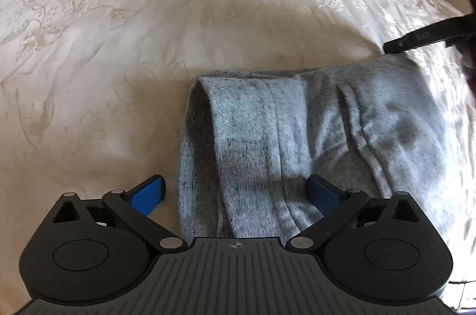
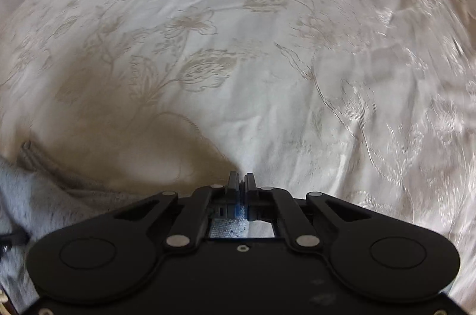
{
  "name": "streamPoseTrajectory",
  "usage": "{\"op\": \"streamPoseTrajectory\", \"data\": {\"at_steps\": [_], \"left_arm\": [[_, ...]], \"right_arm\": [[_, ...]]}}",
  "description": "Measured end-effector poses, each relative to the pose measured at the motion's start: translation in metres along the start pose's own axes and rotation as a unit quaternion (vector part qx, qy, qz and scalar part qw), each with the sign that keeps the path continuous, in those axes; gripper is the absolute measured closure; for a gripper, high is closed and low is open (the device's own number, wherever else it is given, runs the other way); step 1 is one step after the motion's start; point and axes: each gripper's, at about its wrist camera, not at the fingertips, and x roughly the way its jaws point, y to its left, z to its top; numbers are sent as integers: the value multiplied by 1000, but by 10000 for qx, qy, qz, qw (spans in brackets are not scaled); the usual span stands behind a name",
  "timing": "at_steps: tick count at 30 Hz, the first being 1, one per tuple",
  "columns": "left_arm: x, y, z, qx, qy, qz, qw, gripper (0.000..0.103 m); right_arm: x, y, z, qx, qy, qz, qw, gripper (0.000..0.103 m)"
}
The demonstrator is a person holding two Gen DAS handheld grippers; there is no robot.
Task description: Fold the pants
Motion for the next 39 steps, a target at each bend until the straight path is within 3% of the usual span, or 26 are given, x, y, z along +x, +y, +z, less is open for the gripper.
{"op": "streamPoseTrajectory", "data": {"at_steps": [3, 4, 5, 7, 8, 12, 15, 16, 17, 21, 24, 27, 29, 33, 36, 38, 39], "left_arm": [[-19, -2, 6, 11, -163, -25, 9999, 1], [-25, -1, 7, -20, -232, -50, 9997, 1], [-30, -1, 7, -54, -302, -49, 9995, 1], [-35, 1, 7, -151, -365, -69, 9992, 1], [-37, 2, 6, -212, -399, -87, 9989, 1], [-36, 7, 7, -331, -400, -95, 9986, 1], [-37, 12, 16, -387, -508, -65, 9979, 1], [-37, 13, 20, -395, -553, -55, 9977, 1], [-37, 14, 25, -407, -589, -59, 9974, 1], [-26, 15, 44, -474, -655, -78, 9967, 1], [-10, 14, 48, -448, -475, -9, 9979, 1], [8, 14, 32, -322, 36, 108, 9994, 0], [17, 16, 8, -377, 342, -99, 9987, 0], [10, 16, -25, -514, 294, -171, 9981, 0], [4, 18, -35, -763, 267, -196, 9965, 0], [2, 16, -37, -740, 210, -154, 9969, 0], [1, 14, -39, -704, 183, -127, 9973, 0]], "right_arm": [[-11, 4, 1, -16, -237, -258, 9994, 97], [-23, 9, 1, -91, -485, -398, 9980, 84], [-38, 14, -1, -159, -794, -405, 9959, 84], [-62, 27, -5, -345, -1217, 27, 9920, 84], [-69, 36, -7, -507, -1227, 387, 9904, 84], [-64, 72, -19, -971, -873, 920, 9872, 84], [-46, 97, -41, -1035, -211, 1371, 9849, 86], [-46, 110, -53, -1287, -183, 1336, 9825, 95], [-49, 121, -65, -1515, -186, 1296, 9797, 98], [-51, 129, -84, -1609, -257, 1161, 9798, 98], [-54, 129, -88, -1727, -267, 1151, 9779, 98], [-56, 135, -95, -2110, -214, 1151, 9705, 98], [-55, 134, -101, -2123, -97, 1209, 9697, 98], [-61, 137, -110, -2317, 65, 1399, 9626, 96], [-74, 130, -95, -1898, -323, 1465, 9703, 83], [-81, 125, -78, -1508, -764, 1462, 9747, 65], [-80, 127, -70, -1456, -850, 1457, 9749, 63]]}}
